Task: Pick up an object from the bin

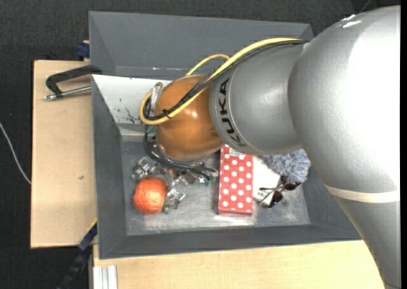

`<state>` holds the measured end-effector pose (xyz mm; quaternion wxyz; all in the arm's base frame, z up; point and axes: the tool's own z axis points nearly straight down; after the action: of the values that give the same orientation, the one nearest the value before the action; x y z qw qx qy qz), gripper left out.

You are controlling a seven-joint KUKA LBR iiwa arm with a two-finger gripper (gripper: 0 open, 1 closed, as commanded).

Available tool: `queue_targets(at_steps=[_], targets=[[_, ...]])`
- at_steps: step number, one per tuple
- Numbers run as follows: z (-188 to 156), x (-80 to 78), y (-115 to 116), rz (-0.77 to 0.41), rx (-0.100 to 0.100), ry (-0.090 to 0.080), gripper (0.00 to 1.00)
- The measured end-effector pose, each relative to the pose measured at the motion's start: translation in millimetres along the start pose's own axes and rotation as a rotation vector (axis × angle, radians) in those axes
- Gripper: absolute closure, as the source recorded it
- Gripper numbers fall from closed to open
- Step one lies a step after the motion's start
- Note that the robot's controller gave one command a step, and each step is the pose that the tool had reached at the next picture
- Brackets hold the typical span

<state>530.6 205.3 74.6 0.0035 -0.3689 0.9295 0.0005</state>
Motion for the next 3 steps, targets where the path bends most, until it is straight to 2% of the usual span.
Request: queue_targets(at_steps=[3], targets=[[0.0,0.0,0.0,0.000,0.000,0.000,1.00]])
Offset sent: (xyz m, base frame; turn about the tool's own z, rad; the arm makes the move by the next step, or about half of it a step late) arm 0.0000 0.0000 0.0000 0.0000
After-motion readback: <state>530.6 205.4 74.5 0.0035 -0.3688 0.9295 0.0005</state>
